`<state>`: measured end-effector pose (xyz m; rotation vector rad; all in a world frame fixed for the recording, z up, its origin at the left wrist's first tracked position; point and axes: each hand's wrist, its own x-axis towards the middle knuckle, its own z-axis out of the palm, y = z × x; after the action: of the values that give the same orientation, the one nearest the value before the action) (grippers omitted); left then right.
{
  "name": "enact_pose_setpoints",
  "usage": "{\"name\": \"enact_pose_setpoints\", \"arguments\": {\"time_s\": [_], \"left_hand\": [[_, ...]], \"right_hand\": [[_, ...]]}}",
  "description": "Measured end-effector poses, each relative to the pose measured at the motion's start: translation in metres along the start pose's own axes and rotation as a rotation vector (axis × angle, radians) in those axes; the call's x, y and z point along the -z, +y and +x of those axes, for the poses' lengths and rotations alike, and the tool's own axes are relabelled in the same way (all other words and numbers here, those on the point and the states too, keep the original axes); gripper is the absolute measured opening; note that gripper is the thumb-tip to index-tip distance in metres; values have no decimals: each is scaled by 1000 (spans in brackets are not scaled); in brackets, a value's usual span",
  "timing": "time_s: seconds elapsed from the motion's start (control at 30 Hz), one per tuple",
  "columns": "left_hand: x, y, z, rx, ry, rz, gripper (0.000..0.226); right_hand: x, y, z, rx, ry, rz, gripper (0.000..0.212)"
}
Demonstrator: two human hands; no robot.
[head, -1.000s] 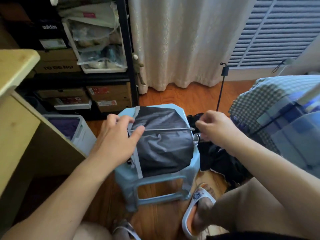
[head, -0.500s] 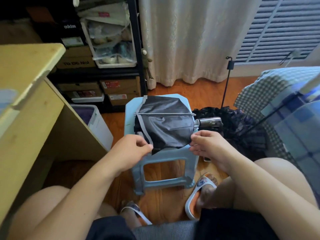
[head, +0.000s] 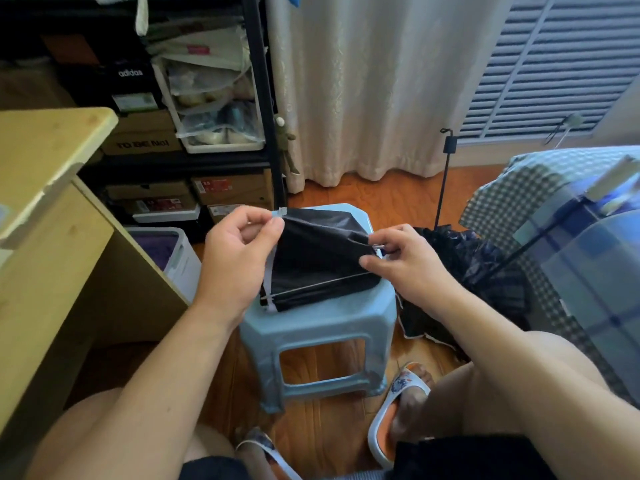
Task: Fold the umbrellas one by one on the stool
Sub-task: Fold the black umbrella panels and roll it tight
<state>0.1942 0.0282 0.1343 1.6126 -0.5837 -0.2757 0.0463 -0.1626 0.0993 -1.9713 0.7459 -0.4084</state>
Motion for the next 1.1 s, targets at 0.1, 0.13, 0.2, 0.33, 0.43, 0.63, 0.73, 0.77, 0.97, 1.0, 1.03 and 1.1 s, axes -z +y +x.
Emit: {"name": "enact_pose_setpoints", "arguments": {"time_s": [0.1, 0.13, 0.2, 0.33, 0.43, 0.63, 0.73, 0.77, 0.97, 1.0, 1.03, 1.1], "left_hand": [[-6, 8, 28, -5, -9, -22, 5], [-8, 9, 38, 4, -11, -23, 4], [-13, 7, 54, 35, -9, -51, 4], [-19, -3, 72, 126, -31, -114, 10], [-22, -9, 75, 169, -25, -142, 12], [-21, -6, 76, 149, -41, -164, 12], [-21, -4, 74, 126, -61, -199, 26], [-21, -4, 72, 119, -74, -200, 31], [-24, 6, 60, 56, -68, -162, 21], [-24, 8, 58, 43, -60, -163, 22], [-24, 10, 55, 17, -55, -152, 28], [-22, 10, 51, -64, -66, -79, 39]], "right_hand": [[14, -12, 24, -15, 35, 50, 13], [17, -14, 31, -20, 41, 76, 17], [18, -13, 39, -16, 53, 82, 21], [9, 3, 40, -2, 70, 74, 22], [7, 1, 39, -21, 54, 238, 14], [14, -5, 39, -61, -6, 785, 48], [19, -2, 39, -43, 27, 619, 40], [19, -1, 39, -29, 31, 535, 40], [30, 2, 38, 30, 93, 712, 41], [31, 2, 38, 30, 64, 681, 42], [30, 3, 37, 28, 31, 603, 43], [24, 4, 35, 27, -18, 481, 46]]}}
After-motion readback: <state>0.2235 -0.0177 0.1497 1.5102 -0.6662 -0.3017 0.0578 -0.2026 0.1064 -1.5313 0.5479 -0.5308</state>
